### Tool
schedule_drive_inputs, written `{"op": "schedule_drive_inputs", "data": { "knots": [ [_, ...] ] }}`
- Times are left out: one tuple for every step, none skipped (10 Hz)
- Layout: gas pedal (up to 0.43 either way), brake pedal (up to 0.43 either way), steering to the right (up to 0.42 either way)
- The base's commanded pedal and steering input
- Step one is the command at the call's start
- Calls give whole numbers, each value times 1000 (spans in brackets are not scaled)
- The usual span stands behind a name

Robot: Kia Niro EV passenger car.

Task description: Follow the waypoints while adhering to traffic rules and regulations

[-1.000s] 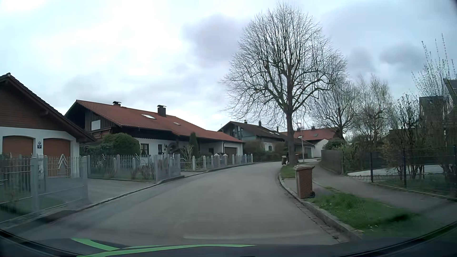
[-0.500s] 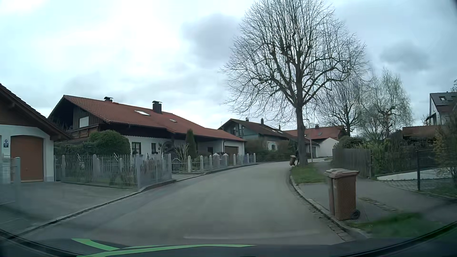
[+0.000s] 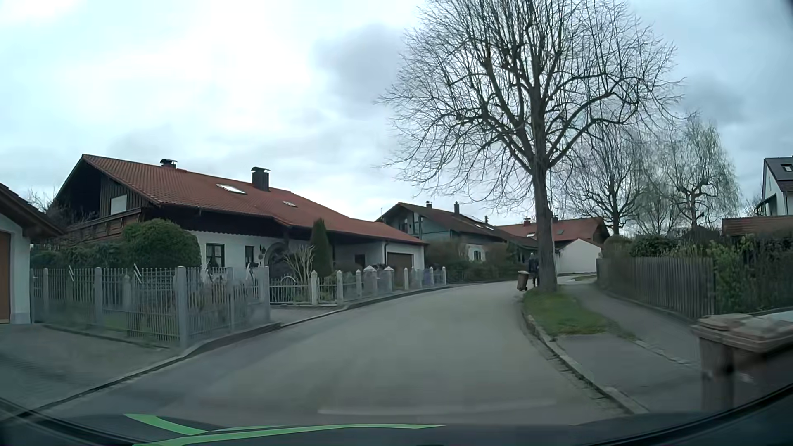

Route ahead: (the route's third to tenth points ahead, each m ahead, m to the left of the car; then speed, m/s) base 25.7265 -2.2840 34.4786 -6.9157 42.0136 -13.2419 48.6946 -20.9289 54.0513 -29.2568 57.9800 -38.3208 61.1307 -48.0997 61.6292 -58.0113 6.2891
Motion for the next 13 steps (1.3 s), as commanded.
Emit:
{"op": "schedule_drive_inputs", "data": {
  "knots": [
    [150, 0, 22],
    [150, 0, 28],
    [150, 0, 35],
    [150, 0, 39],
    [150, 0, 43],
    [150, 0, 48],
    [150, 0, 51],
    [150, 0, 51],
    [150, 0, 52],
    [150, 0, 52],
    [150, 0, 52],
    [138, 0, 52],
    [138, 0, 52]
  ]
}}
